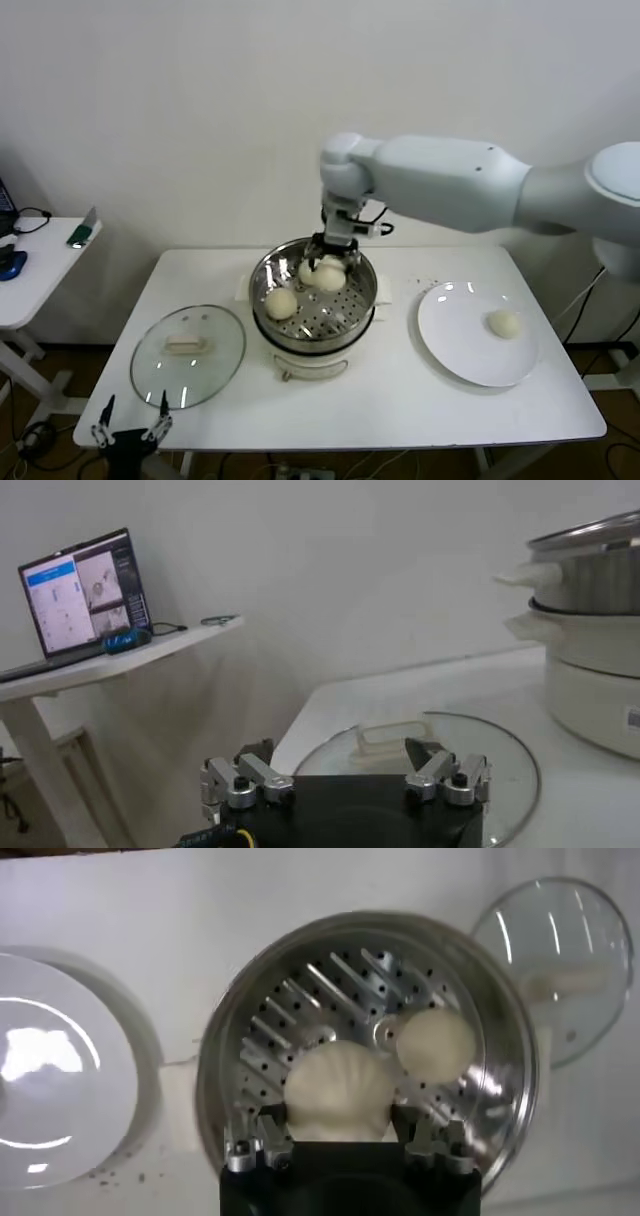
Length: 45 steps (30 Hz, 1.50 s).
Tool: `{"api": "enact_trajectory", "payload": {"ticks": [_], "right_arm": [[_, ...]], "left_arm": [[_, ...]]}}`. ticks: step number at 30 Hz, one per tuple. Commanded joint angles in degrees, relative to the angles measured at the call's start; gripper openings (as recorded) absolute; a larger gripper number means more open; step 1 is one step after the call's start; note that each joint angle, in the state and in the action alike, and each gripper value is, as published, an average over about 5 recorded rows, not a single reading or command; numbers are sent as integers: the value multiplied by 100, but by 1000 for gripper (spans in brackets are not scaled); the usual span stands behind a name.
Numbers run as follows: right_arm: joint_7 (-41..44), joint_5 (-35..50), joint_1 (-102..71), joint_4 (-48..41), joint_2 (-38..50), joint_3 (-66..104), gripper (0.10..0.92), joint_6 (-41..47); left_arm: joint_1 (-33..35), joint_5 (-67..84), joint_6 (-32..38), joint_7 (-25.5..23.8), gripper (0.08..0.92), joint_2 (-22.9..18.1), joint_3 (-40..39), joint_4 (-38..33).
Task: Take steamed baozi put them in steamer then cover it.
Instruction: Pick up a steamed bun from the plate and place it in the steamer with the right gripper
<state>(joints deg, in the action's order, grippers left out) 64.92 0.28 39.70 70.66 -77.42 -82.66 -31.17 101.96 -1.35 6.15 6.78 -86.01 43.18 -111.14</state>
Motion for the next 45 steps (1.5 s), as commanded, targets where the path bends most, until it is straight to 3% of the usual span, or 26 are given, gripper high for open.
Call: {"api": "enact_trajectory", "payload": {"ticks": [1,14,22,33,37,42,45], "right_arm": [[-47,-332,-388,162,-444,-96,689,-231],[-89,-449,-540,142,-411,-158,699,-268],[-122,-720,-542,71,-369,-52,814,-215],[-73,-498,-93,-64,59,174,823,-200],[-118,90,317,-224,498,-26,823,194],[-470,1841,876,-317,1290,-1025,823,1886],[-256,2394,888,-441,1853,-1157,823,2577]], "left_arm": [[-24,99,-29,8,823,28,38,25],[-152,137,-56,8,823,68,51,137],[-148,130,-65,10,823,38,44,115],[-121,105,-67,14,823,27,41,98],[-147,24,-95,11,823,-9,-18,58],[-114,27,-188,-27,823,-22,-107,-127],[-122,10,-216,-41,823,-15,-139,-207]]}}
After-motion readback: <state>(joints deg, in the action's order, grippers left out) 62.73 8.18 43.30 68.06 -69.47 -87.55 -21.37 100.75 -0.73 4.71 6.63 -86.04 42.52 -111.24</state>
